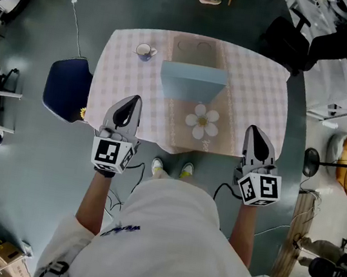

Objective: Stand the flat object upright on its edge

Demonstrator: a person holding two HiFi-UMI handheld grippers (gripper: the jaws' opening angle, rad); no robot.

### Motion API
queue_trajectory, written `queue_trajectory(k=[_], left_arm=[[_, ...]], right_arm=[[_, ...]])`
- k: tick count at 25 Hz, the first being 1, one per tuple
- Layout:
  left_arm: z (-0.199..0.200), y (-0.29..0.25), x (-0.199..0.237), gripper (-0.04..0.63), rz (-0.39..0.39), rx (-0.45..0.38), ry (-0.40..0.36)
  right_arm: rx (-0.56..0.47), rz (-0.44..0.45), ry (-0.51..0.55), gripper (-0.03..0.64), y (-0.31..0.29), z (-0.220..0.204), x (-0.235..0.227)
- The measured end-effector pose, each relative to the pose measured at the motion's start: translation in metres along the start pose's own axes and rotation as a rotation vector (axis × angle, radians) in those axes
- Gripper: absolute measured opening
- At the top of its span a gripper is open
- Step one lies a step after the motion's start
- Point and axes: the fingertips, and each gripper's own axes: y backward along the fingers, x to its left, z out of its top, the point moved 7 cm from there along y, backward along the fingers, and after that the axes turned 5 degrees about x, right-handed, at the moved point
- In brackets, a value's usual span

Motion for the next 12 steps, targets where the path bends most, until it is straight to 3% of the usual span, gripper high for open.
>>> queue_trajectory(k=[12], left_arm=[[-0.0009,-0.004,-0.0017,0.002,-0.006,0.004,0.004]], right_arm=[[0.003,0.001,-0.003,0.002,0.0004,0.0007,-0.0022]])
